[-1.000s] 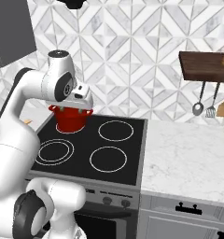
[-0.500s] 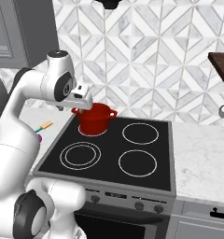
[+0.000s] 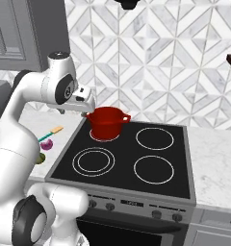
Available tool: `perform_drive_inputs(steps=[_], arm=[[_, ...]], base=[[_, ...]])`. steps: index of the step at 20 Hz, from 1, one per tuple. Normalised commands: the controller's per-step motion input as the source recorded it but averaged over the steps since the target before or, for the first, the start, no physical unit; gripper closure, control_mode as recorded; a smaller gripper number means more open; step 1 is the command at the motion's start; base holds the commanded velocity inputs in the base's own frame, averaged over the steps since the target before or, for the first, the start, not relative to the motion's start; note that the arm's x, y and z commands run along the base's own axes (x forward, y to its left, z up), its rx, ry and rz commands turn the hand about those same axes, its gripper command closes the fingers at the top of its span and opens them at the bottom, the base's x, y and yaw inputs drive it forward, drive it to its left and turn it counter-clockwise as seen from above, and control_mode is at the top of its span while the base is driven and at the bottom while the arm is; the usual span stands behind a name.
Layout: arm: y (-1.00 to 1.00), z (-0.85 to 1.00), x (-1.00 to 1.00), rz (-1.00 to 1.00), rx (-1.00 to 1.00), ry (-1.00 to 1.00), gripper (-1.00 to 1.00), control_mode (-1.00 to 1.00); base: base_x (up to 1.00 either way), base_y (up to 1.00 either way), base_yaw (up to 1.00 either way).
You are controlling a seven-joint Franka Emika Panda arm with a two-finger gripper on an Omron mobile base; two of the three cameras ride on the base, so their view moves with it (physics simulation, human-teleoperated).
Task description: Put the lime and onion in the pot. Retrieve the spatula and lightly stir the vegetables in the pot.
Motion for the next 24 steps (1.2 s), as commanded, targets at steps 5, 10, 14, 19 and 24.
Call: perform_drive_inputs(steps=[5,10,14,19,24], arm=[[0.00,0.00,0.00,0.00,0.00,0.00,-1.00,1.00],[0.00,0.00,0.00,0.00,0.00,0.00,-1.00,1.00],[0.00,0.00,0.00,0.00,0.00,0.00,-1.00,1.00],[0.00,0.00,0.00,0.00,0.00,0.00,-1.00,1.00],[0.00,0.00,0.00,0.00,0.00,0.00,-1.00,1.00]], base=[[0.03,0.29,0.00],[0.32,0.51,0.00],[0.62,-0.01,0.00],[0.86,-0.07,0.00],[0.38,-0.01,0.02]])
